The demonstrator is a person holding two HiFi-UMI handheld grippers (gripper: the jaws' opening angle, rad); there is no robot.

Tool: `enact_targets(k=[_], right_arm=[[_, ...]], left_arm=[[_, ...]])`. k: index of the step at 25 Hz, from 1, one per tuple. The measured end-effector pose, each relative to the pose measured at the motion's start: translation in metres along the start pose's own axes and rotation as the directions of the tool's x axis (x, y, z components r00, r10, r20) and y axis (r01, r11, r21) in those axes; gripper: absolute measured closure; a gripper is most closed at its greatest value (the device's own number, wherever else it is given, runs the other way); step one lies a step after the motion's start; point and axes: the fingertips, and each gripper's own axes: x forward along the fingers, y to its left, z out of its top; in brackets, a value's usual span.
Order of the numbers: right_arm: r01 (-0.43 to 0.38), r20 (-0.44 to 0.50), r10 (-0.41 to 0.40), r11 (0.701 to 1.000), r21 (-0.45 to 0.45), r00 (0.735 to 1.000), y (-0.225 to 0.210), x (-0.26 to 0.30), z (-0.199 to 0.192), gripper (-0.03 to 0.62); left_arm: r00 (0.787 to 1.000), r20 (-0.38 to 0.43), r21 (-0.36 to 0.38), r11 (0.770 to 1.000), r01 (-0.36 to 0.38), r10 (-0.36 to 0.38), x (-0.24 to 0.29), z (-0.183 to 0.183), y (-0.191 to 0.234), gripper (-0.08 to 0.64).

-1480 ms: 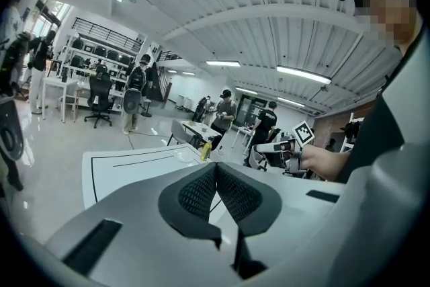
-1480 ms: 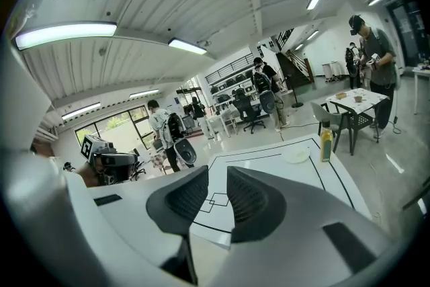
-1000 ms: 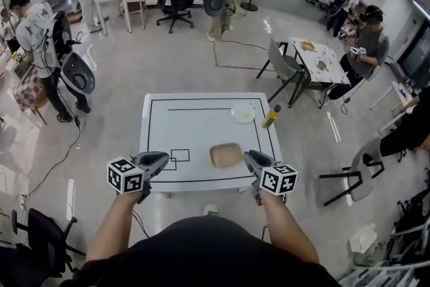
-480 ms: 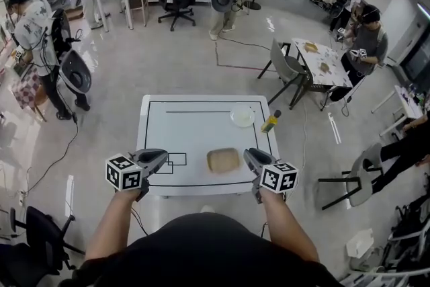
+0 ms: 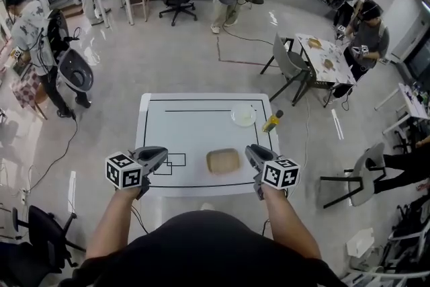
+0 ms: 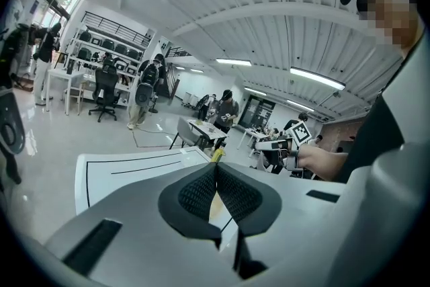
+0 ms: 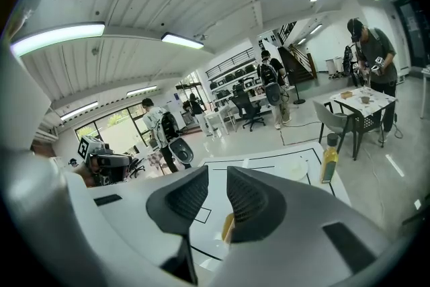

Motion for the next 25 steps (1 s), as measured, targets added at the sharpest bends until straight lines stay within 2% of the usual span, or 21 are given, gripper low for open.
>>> enact_targets(k=[14, 25], right_arm=[[0.016, -0.028, -0.015, 0.999, 0.030, 0.999, -0.021, 0.005, -0.002, 0.492], [0.039, -0.068, -0.034, 0.997, 0.071, 0.997, -0.057, 0.014, -0.030, 0.492]], left_arm=[[0.999, -0.034, -0.005, 1.000, 0.026, -0.026, 0.030, 0.010, 0.003, 0.537], [0.997, -0.072, -0.016, 0.999, 0.034, -0.035, 0.058, -0.009, 0.011, 0.537]])
